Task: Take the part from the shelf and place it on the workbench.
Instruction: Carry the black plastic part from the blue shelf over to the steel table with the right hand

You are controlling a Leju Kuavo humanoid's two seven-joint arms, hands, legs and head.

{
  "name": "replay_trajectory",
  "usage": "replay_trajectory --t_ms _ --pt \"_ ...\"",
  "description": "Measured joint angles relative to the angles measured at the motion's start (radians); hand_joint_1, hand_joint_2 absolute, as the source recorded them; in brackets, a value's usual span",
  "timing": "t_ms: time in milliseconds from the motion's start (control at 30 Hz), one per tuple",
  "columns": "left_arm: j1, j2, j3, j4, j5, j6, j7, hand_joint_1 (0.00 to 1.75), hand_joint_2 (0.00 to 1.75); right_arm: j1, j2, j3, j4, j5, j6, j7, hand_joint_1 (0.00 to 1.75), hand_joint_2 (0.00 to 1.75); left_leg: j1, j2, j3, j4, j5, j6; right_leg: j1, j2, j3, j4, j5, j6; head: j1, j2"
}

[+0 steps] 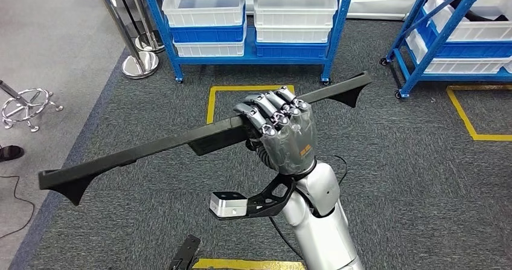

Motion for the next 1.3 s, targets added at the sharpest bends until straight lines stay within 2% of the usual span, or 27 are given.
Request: replay_trajectory --t_ms 33,67,100,167,233,267,333,367,400,433,467,533,600,667,733,767,833,867,900,933,967,1033,1100,1167,1200,1233,1300 --pt "-0.001 0.000 -0.002 0.000 0.003 0.001 -0.001 0.00 1.75 -0.002 0.000 0.001 0.010 0.004 0.000 -0.009 1.75 1.75 -0.003 0.000 0.054 -0.072 -0.001 0.005 0.000 0.000 -0.006 0.001 0.007 0.003 0.000 0.000" --pt "-0.003 0.000 -0.005 0.000 0.005 0.002 -0.003 0.00 1.75 -0.005 0.000 0.005 0.022 0.012 0.000 -0.017 1.75 1.75 -0.007 0.000 0.092 -0.129 -0.009 0.011 0.000 -0.001 -0.009 0.001 0.014 0.009 0.000 0.000" --pt "-0.005 0.001 -0.008 0.000 0.006 0.001 -0.005 0.00 1.75 -0.008 0.000 0.010 0.034 0.021 0.000 -0.021 1.75 1.75 -0.011 0.000 0.112 -0.163 -0.020 0.017 -0.001 -0.002 -0.010 0.001 0.021 0.015 0.000 0.000" --pt "-0.004 0.001 -0.012 0.000 0.006 -0.001 -0.010 0.00 1.75 -0.013 -0.003 0.028 0.055 0.026 0.000 -0.014 1.75 1.75 -0.012 0.001 0.114 -0.182 -0.014 0.031 -0.001 -0.003 -0.011 -0.004 0.033 0.027 0.000 0.000" --pt "-0.003 0.000 -0.015 0.000 0.006 -0.001 -0.014 0.00 1.75 -0.022 -0.010 0.047 0.071 0.015 0.000 0.002 1.75 1.75 -0.007 0.006 0.114 -0.194 0.004 0.044 -0.001 -0.001 -0.022 0.020 0.013 0.038 0.001 0.000" --pt "-0.003 0.000 -0.017 0.000 0.006 0.000 -0.016 0.00 1.75 -0.028 -0.015 0.056 0.079 0.008 0.000 0.009 1.75 1.75 -0.004 0.010 0.111 -0.198 0.014 0.049 -0.002 0.001 -0.040 0.060 -0.016 0.043 0.001 0.000" --pt "-0.002 0.000 -0.018 0.000 0.006 0.001 -0.017 0.00 1.75 -0.035 -0.027 0.070 0.094 -0.007 0.000 0.019 1.75 1.75 -0.005 0.019 0.095 -0.198 0.025 0.054 -0.005 0.003 -0.089 0.180 -0.091 0.050 0.002 0.000" --pt "-0.001 0.000 -0.019 0.000 0.006 0.002 -0.017 0.00 1.75 -0.036 -0.032 0.075 0.101 -0.011 0.000 0.023 1.75 1.75 -0.005 0.025 0.086 -0.196 0.030 0.054 -0.007 0.003 -0.107 0.231 -0.114 0.053 0.001 0.000" --pt "0.001 0.000 -0.019 0.000 0.006 0.003 -0.017 0.00 1.75 -0.036 -0.037 0.079 0.106 -0.014 0.000 0.026 1.75 1.75 -0.005 0.031 0.078 -0.193 0.033 0.053 -0.009 0.003 -0.110 0.254 -0.120 0.056 0.001 0.000" --pt "0.002 0.000 -0.019 0.000 0.006 0.003 -0.017 0.00 1.75 -0.036 -0.041 0.082 0.110 -0.016 0.000 0.028 1.75 1.75 -0.005 0.039 0.072 -0.189 0.035 0.052 -0.011 0.000 -0.092 0.238 -0.108 0.058 0.001 0.000" --pt "0.002 0.000 -0.019 0.000 0.006 0.004 -0.017 0.00 1.75 -0.037 -0.044 0.085 0.113 -0.017 0.000 0.029 1.75 1.75 -0.004 0.047 0.066 -0.183 0.035 0.050 -0.013 -0.009 -0.056 0.189 -0.085 0.058 0.001 0.000" --pt "0.002 0.000 -0.019 0.000 0.006 0.005 -0.017 0.00 1.75 -0.041 -0.047 0.092 0.118 -0.023 -0.001 0.030 1.75 1.75 -0.007 0.063 0.057 -0.168 0.030 0.042 -0.009 -0.049 0.019 0.068 -0.052 0.053 0.001 0.000" --pt "0.002 0.000 -0.019 0.000 0.006 0.007 -0.018 0.00 1.75 -0.046 -0.050 0.098 0.120 -0.031 -0.001 0.033 1.75 1.75 -0.012 0.076 0.053 -0.157 0.025 0.030 -0.003 -0.065 0.044 0.018 -0.048 0.038 0.001 0.000" --pt "0.002 0.000 -0.019 0.000 0.006 0.008 -0.018 0.00 1.75 -0.047 -0.052 0.101 0.122 -0.036 -0.002 0.036 1.75 1.75 -0.012 0.092 0.053 -0.155 0.023 0.020 -0.002 -0.043 0.041 0.016 -0.044 0.022 0.001 0.000" --pt "0.001 0.000 -0.019 0.000 0.006 0.009 -0.018 0.00 1.75 -0.048 -0.053 0.103 0.123 -0.039 -0.002 0.038 1.75 1.75 -0.007 0.073 0.044 -0.130 0.000 0.009 -0.004 -0.023 0.039 0.011 -0.037 0.009 0.001 0.000" --pt "0.001 0.000 -0.019 0.000 0.006 0.009 -0.018 0.00 1.75 -0.049 -0.053 0.105 0.123 -0.040 -0.002 0.039 1.75 1.75 -0.004 0.052 0.028 -0.092 -0.025 0.004 -0.007 -0.013 0.039 0.009 -0.033 0.004 0.001 0.000" --pt "0.003 0.001 -0.019 0.000 0.005 0.009 -0.019 0.00 1.75 -0.050 -0.053 0.109 0.125 -0.041 -0.002 0.039 1.75 1.75 -0.001 0.014 -0.028 0.033 -0.089 -0.001 -0.006 0.009 0.035 0.009 -0.030 -0.002 0.001 0.000" --pt "0.005 0.001 -0.019 0.000 0.005 0.009 -0.019 0.00 1.75 -0.050 -0.053 0.110 0.126 -0.041 -0.002 0.039 1.75 1.75 -0.001 0.007 -0.056 0.090 -0.108 -0.002 -0.004 0.021 0.033 0.010 -0.028 -0.004 0.001 0.000" --pt "0.007 0.001 -0.019 0.000 0.005 0.009 -0.019 0.00 1.75 -0.049 -0.054 0.110 0.127 -0.041 -0.002 0.039 1.75 1.75 -0.001 0.004 -0.073 0.121 -0.110 0.000 -0.003 0.034 0.032 0.011 -0.028 -0.005 0.001 0.000" --pt "0.007 0.001 -0.019 0.000 0.005 0.009 -0.019 0.00 1.75 -0.048 -0.054 0.110 0.128 -0.042 -0.002 0.039 1.75 1.75 -0.001 0.002 -0.071 0.112 -0.092 0.003 -0.001 0.047 0.031 0.012 -0.027 -0.005 0.001 0.000" --pt "0.007 0.001 -0.019 0.000 0.005 0.009 -0.020 0.00 1.75 -0.048 -0.054 0.110 0.128 -0.042 -0.002 0.039 1.75 1.75 -0.002 -0.003 -0.052 0.068 -0.058 0.008 0.000 0.061 0.032 0.013 -0.027 -0.005 0.001 0.000" --pt "0.006 0.002 -0.019 0.000 0.005 0.009 -0.021 0.00 1.75 -0.051 -0.055 0.111 0.128 -0.043 -0.002 0.039 1.75 1.75 -0.003 -0.045 0.007 -0.062 0.009 0.023 0.000 0.084 0.031 0.015 -0.025 -0.002 0.001 0.000" --pt "0.005 0.003 -0.019 0.000 0.005 0.009 -0.022 0.00 1.75 -0.053 -0.055 0.112 0.128 -0.043 -0.002 0.039 1.75 1.75 -0.005 -0.080 0.040 -0.139 0.030 0.035 -0.005 0.104 0.025 0.014 -0.019 0.008 0.001 0.000" --pt "0.003 0.004 -0.020 0.000 0.005 0.009 -0.023 0.00 1.75 -0.053 -0.055 0.114 0.127 -0.043 -0.002 0.039 1.75 1.75 -0.008 -0.073 0.046 -0.154 0.029 0.040 -0.010 0.125 0.018 0.009 -0.010 0.022 0.000 0.000" --pt "0.002 0.003 -0.020 0.000 0.005 0.009 -0.023 0.00 1.75 -0.053 -0.055 0.114 0.127 -0.043 -0.002 0.039 1.75 1.75 -0.005 -0.061 0.050 -0.163 0.034 0.041 -0.010 0.126 0.017 0.008 -0.008 0.028 0.000 0.000" --pt "0.000 0.002 -0.020 0.000 0.005 0.009 -0.023 0.00 1.75 -0.054 -0.056 0.114 0.126 -0.043 -0.002 0.038 1.75 1.75 -0.003 -0.049 0.054 -0.174 0.040 0.044 -0.007 0.112 0.013 0.015 -0.013 0.032 0.000 0.000" --pt "-0.002 -0.001 -0.022 0.000 0.005 0.009 -0.024 0.00 1.75 -0.059 -0.057 0.114 0.125 -0.043 -0.003 0.038 1.75 1.75 0.001 -0.023 0.062 -0.192 0.050 0.050 -0.003 0.059 -0.020 0.083 -0.057 0.038 0.001 0.000"
